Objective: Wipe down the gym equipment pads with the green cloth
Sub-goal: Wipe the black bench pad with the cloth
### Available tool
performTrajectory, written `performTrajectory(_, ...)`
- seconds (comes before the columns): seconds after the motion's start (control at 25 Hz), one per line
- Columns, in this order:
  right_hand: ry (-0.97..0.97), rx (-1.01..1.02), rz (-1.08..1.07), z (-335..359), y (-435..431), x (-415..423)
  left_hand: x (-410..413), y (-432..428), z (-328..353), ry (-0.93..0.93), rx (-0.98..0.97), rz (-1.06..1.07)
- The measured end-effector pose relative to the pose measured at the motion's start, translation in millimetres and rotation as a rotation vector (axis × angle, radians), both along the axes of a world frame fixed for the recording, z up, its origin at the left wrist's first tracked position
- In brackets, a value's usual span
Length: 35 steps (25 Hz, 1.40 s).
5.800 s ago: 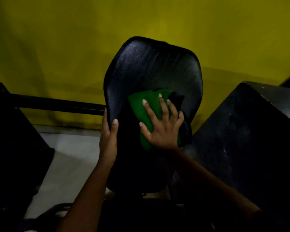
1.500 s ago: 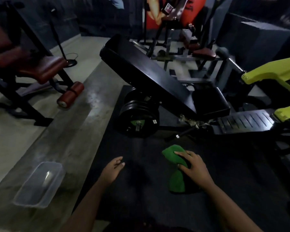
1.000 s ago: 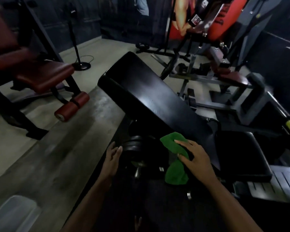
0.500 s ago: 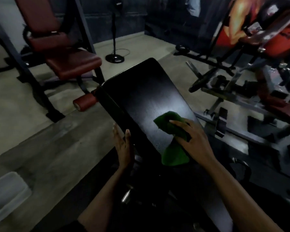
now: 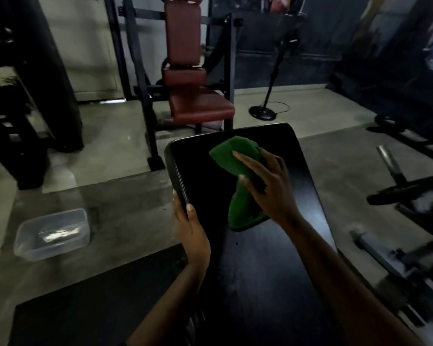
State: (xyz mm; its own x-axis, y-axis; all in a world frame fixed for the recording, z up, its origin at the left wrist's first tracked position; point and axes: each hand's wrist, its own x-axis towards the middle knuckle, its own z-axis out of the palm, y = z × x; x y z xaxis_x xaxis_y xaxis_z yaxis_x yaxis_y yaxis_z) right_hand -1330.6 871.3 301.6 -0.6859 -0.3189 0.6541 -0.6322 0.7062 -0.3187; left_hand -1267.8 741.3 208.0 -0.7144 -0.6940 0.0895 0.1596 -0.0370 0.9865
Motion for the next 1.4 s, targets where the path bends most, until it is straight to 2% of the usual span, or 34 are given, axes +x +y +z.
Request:
performTrajectory(0.12, 0.084, 0.123, 0.019, -34.4, -59.4, -12.6, -2.0, 0.9, -5.9, 0.026, -0.001, -0.022)
performTrajectory(0.24, 0.138, 0.273, 0.013, -54.5, -78.5, -19.2, -1.9, 1.7, -7.9, 0.038, -0.002, -0.01)
performTrajectory(0.4, 0.18, 0.226, 0.015, -44.3, -62.9, -54.4, -2.4, 1.3, -12.5, 0.012, -0.011, -0.043)
performTrajectory(0.68, 0.073, 0.09, -0.262, -38.5, -7.3, -123.2, 0.2, 2.3, -6.7, -0.031, -0.042, -0.044)
performTrajectory(0.76, -0.002, 0.052, -0.367, -34.5, 7.6, -136.2, -1.7, 2.0, -8.8, -0.006, -0.059, -0.034)
performTrajectory(0.84, -0.118, -0.072, -0.456, -19.2, 15.4, -139.0, -2.0, 2.8, -6.9, 0.001, -0.034, -0.044)
performTrajectory(0.92, -0.125, -0.138, -0.361, -11.1, -0.4, -116.7, -0.1, 2.9, -7.8, -0.016, -0.033, -0.038)
performTrajectory(1.0, -0.053, -0.007, -0.093, -19.2, -45.3, -73.8, -1.3, 1.1, -7.7, -0.024, -0.06, -0.028)
performTrajectory(1.08, 0.011, 0.151, 0.044, -35.9, -89.2, -37.1, -2.3, 1.2, -8.6, -0.029, -0.038, -0.032)
performTrajectory(1.2, 0.055, 0.15, -0.005, -28.0, -90.6, -61.2, 0.8, 3.5, -5.8, -0.026, -0.043, -0.046)
performTrajectory(1.32, 0.001, 0.079, -0.137, -15.5, -60.0, -103.0, 3.3, -8.2, 2.9, -0.081, -0.062, -0.119)
performTrajectory(1.4, -0.041, 0.079, -0.194, -15.9, -47.7, -118.2, -0.1, -25.0, 17.9, -0.152, -0.185, -0.123)
